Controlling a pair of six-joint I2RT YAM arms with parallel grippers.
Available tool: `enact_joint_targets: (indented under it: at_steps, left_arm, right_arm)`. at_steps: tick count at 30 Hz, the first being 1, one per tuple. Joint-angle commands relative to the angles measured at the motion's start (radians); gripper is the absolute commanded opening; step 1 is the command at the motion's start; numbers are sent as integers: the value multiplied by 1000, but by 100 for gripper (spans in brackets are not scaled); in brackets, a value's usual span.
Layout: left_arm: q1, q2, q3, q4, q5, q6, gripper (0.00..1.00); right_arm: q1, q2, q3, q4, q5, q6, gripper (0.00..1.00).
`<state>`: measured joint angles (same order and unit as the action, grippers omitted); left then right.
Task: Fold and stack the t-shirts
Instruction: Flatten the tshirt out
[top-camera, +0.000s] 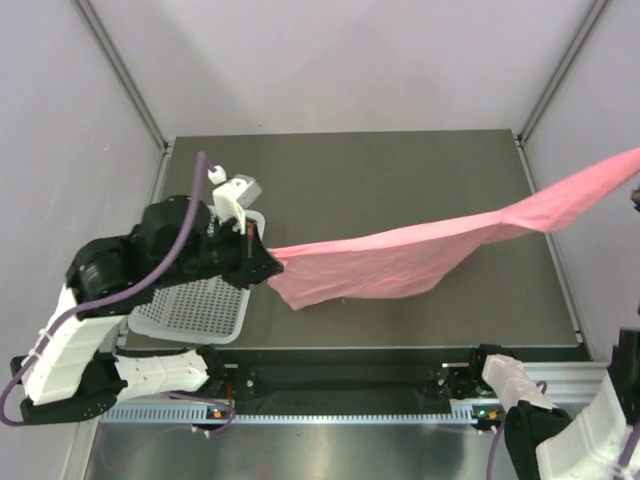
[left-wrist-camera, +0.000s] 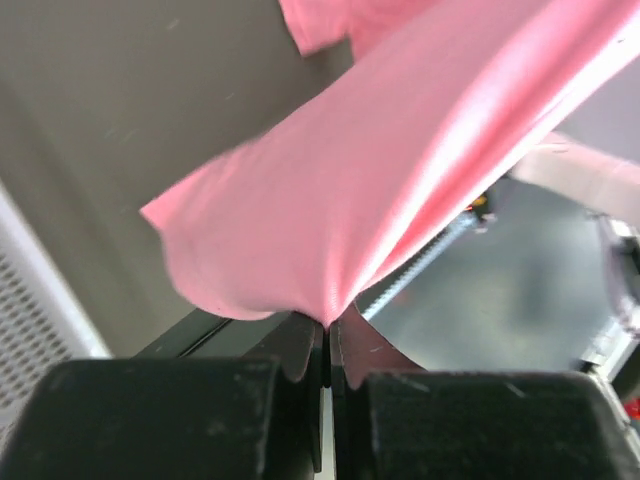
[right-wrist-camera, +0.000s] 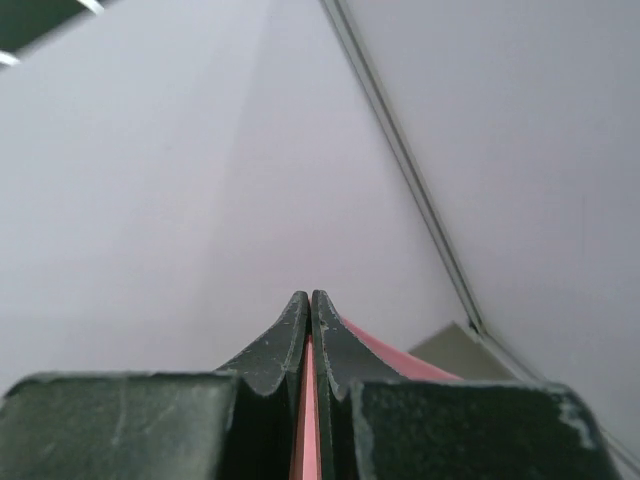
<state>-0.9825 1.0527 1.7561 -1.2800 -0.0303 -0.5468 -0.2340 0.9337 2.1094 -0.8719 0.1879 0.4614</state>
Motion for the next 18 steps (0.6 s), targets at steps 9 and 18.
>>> enact_joint_targets:
  at_steps: [9, 18]
  left_arm:
    - [2, -14, 217, 254, 101, -13, 0]
    - [4, 133, 27, 266, -140, 91, 0]
  right_arm:
    - [45, -88, 193, 169, 82, -44, 0]
    - [59, -70, -266, 353, 21, -79, 0]
